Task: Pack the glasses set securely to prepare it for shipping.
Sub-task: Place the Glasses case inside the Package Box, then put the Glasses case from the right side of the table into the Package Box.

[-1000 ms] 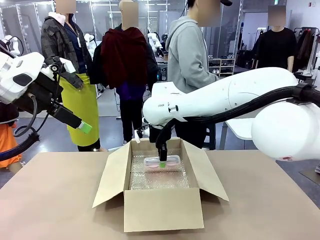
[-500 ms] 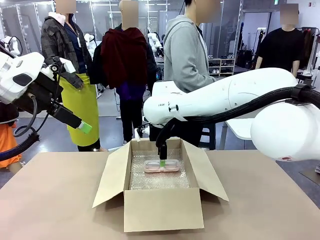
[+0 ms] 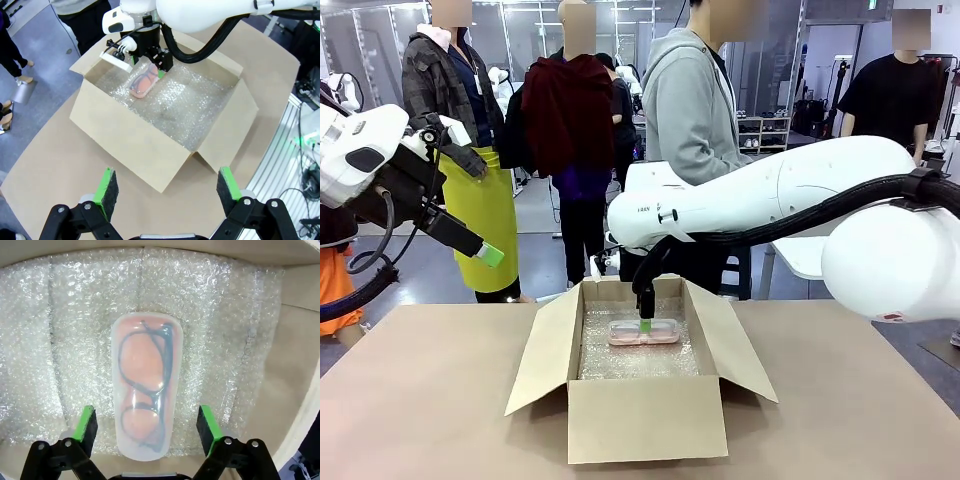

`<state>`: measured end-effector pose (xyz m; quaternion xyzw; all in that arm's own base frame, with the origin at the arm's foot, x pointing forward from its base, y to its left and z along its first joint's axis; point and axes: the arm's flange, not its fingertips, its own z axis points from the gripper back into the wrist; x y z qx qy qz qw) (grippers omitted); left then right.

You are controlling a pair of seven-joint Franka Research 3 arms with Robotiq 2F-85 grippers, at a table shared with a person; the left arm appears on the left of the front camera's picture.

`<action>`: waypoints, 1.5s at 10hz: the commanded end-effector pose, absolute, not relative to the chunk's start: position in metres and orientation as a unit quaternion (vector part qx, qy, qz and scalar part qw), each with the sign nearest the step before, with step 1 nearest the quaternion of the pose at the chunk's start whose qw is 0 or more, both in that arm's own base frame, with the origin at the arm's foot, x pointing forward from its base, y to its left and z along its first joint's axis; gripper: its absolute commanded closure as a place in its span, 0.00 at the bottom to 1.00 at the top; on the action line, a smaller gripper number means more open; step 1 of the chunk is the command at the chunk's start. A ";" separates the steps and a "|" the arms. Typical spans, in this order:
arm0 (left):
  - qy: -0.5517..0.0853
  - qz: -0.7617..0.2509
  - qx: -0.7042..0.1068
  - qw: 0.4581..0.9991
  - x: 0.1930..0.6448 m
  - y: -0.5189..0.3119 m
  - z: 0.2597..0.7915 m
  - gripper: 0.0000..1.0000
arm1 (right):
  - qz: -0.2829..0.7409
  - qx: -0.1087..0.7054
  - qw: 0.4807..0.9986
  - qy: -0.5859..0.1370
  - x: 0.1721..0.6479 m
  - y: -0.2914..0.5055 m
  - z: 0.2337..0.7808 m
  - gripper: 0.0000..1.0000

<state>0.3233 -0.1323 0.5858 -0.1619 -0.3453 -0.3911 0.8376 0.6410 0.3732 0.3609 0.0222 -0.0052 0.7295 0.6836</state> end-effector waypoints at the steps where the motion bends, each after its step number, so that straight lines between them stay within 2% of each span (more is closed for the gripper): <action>1: -0.346 -0.391 -0.167 0.836 0.323 -0.131 0.587 0.00 | 0.730 0.022 0.683 -0.005 0.640 0.375 0.361 0.00; 9: -0.346 -0.391 -0.167 0.836 0.323 -0.131 0.587 0.00 | 0.730 0.022 0.684 -0.005 0.641 0.373 0.361 0.00; 10: -0.346 -0.391 -0.167 0.836 0.323 -0.131 0.587 0.00 | 0.720 0.014 0.694 -0.006 0.629 0.361 0.395 0.00; 11: -0.346 -0.391 -0.167 0.836 0.323 -0.131 0.587 0.00 | 0.710 0.042 0.702 -0.030 0.618 0.346 0.423 0.00; 15: -0.346 -0.391 -0.167 0.836 0.323 -0.131 0.587 0.00 | 0.608 0.072 0.778 -0.144 0.569 0.264 0.482 0.00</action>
